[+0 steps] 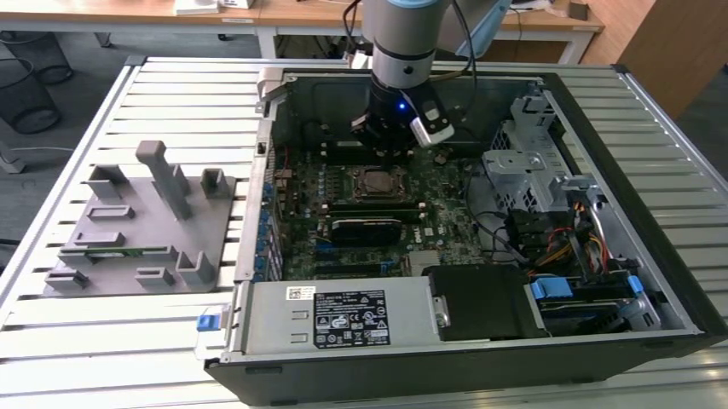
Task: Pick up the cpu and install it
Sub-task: 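Install the first cpu locking lever, then install the second cpu locking lever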
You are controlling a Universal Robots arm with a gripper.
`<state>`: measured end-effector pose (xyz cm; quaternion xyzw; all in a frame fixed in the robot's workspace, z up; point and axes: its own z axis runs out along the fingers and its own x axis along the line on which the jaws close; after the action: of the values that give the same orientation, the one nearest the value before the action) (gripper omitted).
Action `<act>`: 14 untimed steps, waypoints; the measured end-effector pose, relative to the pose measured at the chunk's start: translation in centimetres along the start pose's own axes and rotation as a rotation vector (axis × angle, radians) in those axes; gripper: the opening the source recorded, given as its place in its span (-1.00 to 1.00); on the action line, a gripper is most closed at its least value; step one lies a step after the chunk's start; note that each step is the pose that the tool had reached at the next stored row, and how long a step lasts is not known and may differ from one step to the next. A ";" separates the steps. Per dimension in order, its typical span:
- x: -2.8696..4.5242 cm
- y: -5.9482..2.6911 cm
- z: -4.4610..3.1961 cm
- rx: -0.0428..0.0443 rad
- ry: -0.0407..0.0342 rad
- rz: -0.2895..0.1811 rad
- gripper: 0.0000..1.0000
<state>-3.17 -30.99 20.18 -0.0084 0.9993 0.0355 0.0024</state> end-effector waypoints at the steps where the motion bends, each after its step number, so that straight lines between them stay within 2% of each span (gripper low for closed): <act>1: 0.00 -0.03 0.00 0.0001 0.0000 0.000 -0.79; 14: 0.01 -0.71 -0.05 0.0000 0.0000 0.000 -0.79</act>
<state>-3.17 -31.70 20.18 -0.0084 0.9993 0.0355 0.0024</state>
